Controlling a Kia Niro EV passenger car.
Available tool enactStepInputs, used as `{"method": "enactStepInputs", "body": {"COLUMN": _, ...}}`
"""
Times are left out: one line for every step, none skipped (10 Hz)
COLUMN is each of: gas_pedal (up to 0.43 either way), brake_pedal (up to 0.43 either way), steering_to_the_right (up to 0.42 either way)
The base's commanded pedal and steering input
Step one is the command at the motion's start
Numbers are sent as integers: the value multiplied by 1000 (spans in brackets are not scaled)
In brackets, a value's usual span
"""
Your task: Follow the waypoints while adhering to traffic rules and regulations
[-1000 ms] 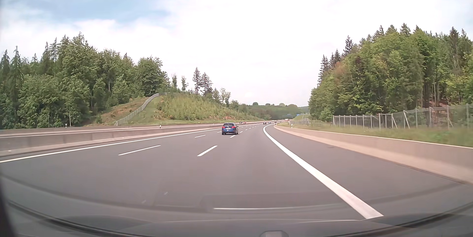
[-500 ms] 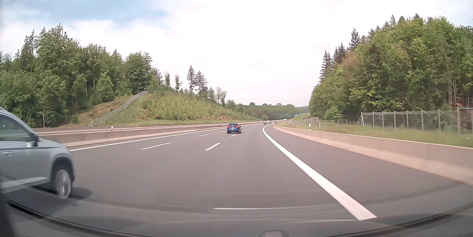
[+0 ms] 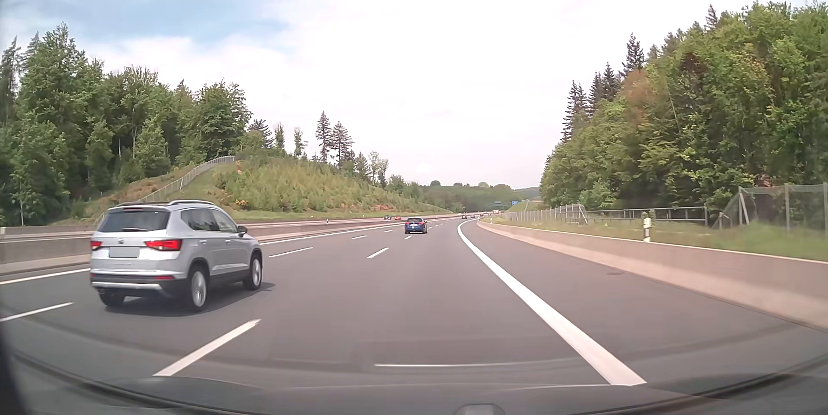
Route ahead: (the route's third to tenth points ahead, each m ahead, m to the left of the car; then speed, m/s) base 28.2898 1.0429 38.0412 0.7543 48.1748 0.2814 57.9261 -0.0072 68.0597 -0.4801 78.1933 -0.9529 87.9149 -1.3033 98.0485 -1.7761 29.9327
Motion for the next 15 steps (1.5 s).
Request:
{"method": "enactStepInputs", "body": {"gas_pedal": 177, "brake_pedal": 0, "steering_to_the_right": 4}}
{"method": "enactStepInputs", "body": {"gas_pedal": 177, "brake_pedal": 0, "steering_to_the_right": 4}}
{"method": "enactStepInputs", "body": {"gas_pedal": 177, "brake_pedal": 0, "steering_to_the_right": 3}}
{"method": "enactStepInputs", "body": {"gas_pedal": 177, "brake_pedal": 0, "steering_to_the_right": 3}}
{"method": "enactStepInputs", "body": {"gas_pedal": 177, "brake_pedal": 0, "steering_to_the_right": 3}}
{"method": "enactStepInputs", "body": {"gas_pedal": 209, "brake_pedal": 0, "steering_to_the_right": 2}}
{"method": "enactStepInputs", "body": {"gas_pedal": 209, "brake_pedal": 0, "steering_to_the_right": 0}}
{"method": "enactStepInputs", "body": {"gas_pedal": 209, "brake_pedal": 0, "steering_to_the_right": -1}}
{"method": "enactStepInputs", "body": {"gas_pedal": 209, "brake_pedal": 0, "steering_to_the_right": -2}}
{"method": "enactStepInputs", "body": {"gas_pedal": 209, "brake_pedal": 0, "steering_to_the_right": -1}}
{"method": "enactStepInputs", "body": {"gas_pedal": 209, "brake_pedal": 0, "steering_to_the_right": 0}}
{"method": "enactStepInputs", "body": {"gas_pedal": 209, "brake_pedal": 0, "steering_to_the_right": 1}}
{"method": "enactStepInputs", "body": {"gas_pedal": 209, "brake_pedal": 0, "steering_to_the_right": 2}}
{"method": "enactStepInputs", "body": {"gas_pedal": 209, "brake_pedal": 0, "steering_to_the_right": 1}}
{"method": "enactStepInputs", "body": {"gas_pedal": 197, "brake_pedal": 0, "steering_to_the_right": 2}}
